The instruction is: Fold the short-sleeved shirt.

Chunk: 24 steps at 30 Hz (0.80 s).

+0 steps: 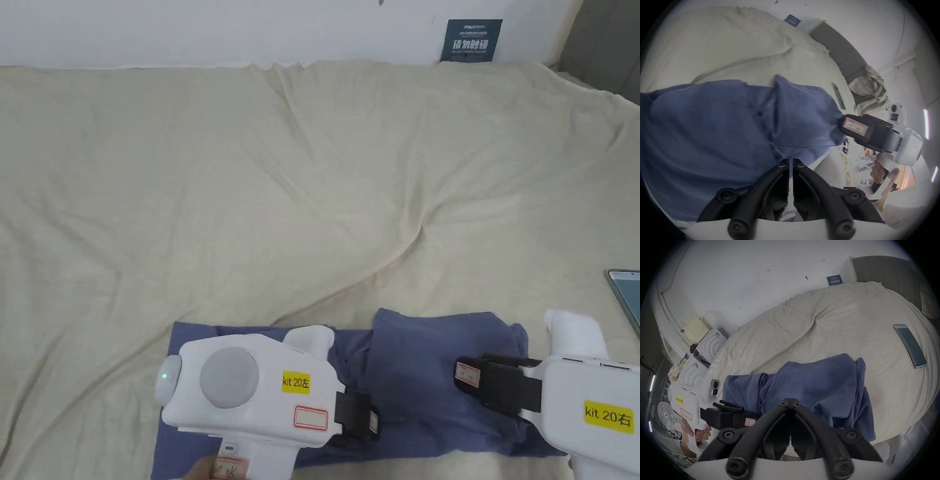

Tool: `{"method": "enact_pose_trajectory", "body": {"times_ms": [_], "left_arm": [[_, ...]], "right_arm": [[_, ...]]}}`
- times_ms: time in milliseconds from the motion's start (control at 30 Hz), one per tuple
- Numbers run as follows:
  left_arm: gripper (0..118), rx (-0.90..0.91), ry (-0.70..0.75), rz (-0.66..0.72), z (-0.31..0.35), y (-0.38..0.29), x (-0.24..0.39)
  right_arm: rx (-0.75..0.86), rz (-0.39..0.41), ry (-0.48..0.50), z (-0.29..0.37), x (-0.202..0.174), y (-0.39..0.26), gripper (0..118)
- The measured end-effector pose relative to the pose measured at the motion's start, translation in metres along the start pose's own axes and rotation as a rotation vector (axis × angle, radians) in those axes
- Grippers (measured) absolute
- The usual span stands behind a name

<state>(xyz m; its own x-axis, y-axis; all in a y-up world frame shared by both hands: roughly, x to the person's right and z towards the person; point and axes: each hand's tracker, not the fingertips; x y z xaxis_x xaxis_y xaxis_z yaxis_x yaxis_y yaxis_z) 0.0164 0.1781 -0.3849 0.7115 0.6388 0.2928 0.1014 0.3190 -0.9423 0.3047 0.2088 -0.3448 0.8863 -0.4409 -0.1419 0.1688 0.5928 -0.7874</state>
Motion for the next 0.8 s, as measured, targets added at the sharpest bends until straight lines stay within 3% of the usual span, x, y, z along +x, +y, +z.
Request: {"method": "enact_pose_trajectory", "body": {"times_ms": [167, 400, 433, 533, 567, 633, 800], "left_arm": [[5, 0.067, 0.045, -0.039, 0.034, -0.008, -0.003], [5, 0.295, 0.153, 0.158, 0.132, -0.027, -0.083], [15, 0.301, 0.165, 0.189, 0.143, -0.028, -0.096], [100, 0.295, 0.182, 0.245, 0.165, -0.033, -0.128], [107, 0.289, 0.173, 0.252, 0.165, -0.034, -0.135], [107, 0.291, 0.149, 0.273, 0.17, -0.041, -0.144], [107, 0.312, -0.125, 0.365, 0.16, -0.04, -0.176]], "right_arm": [[0.008, 0.007, -0.007, 0.003, -0.005, 0.001, 0], [-0.003, 0.032, 0.001, -0.004, -0.019, 0.005, 0], [-0.005, 0.035, 0.004, -0.006, -0.021, 0.006, 0], [-0.009, 0.045, 0.015, -0.012, -0.029, 0.008, 0], [-0.01, 0.047, 0.016, -0.013, -0.032, 0.008, 0], [-0.016, 0.051, 0.018, -0.017, -0.037, 0.009, 0], [-0.02, 0.068, 0.016, -0.019, -0.048, 0.013, 0]]}}
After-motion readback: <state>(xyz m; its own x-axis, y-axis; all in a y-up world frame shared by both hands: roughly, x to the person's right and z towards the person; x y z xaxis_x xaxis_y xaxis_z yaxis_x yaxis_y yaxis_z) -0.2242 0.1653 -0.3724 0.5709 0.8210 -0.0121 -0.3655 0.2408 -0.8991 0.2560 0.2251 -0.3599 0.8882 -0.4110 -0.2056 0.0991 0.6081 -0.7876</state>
